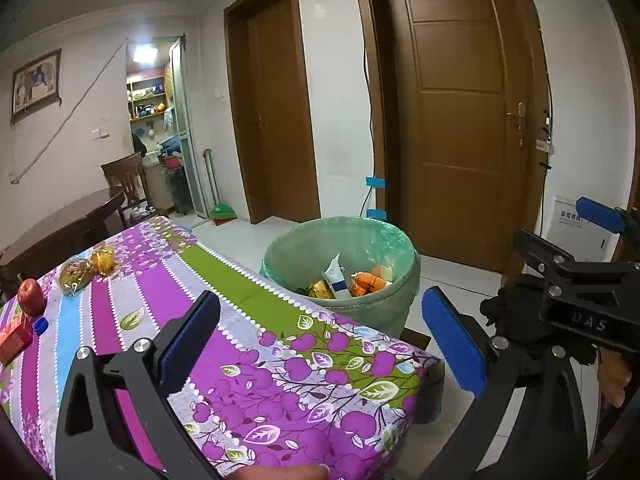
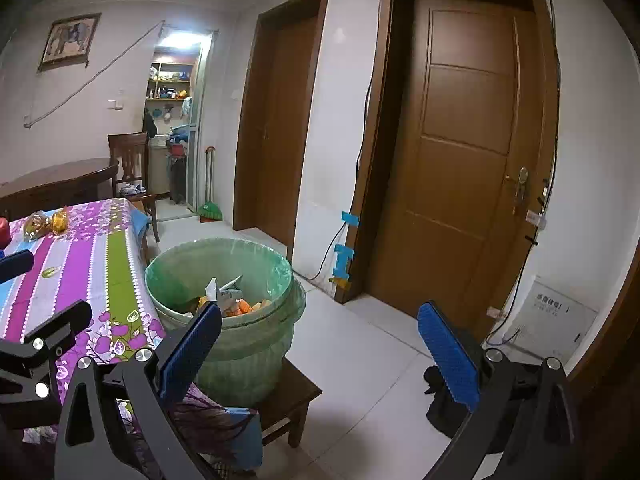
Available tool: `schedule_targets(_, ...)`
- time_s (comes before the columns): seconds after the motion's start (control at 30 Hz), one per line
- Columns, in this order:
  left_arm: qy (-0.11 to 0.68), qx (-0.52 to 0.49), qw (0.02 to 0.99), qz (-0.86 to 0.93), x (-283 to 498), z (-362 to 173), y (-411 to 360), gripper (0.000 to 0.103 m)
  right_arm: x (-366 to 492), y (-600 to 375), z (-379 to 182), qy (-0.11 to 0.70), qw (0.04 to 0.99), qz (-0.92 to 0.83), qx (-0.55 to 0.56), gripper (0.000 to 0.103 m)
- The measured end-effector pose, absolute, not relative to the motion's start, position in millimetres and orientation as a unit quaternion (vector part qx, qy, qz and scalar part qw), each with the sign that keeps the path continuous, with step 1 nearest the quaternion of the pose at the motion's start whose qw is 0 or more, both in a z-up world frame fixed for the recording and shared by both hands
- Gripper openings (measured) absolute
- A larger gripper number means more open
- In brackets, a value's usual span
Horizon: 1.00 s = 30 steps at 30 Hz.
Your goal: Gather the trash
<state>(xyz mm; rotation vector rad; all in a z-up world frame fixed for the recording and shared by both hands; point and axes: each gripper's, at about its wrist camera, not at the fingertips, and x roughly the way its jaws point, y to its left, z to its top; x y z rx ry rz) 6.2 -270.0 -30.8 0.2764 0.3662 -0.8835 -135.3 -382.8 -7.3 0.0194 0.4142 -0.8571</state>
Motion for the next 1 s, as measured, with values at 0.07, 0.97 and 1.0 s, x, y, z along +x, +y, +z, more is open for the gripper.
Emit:
schedule_targets(0.07,0.176,0.128,0.88,-0.422,6,-29,-267,0.098,-137,-381,-6,0.194,0.89,-0.413,0.004,0.098)
schedule_targets(0.97,0.227,0.114,0.858,-0.446,16,-33,-270,0.098,-146,-388,-4,0.2,0.896,-0.396,0.005,0.098)
schedule_targets(1.0,0.226,0.116,0.858,-0.447,14,-33,-270,0.098,-147,-388,-4,0.199,0.896,-0.396,0.007,0.098)
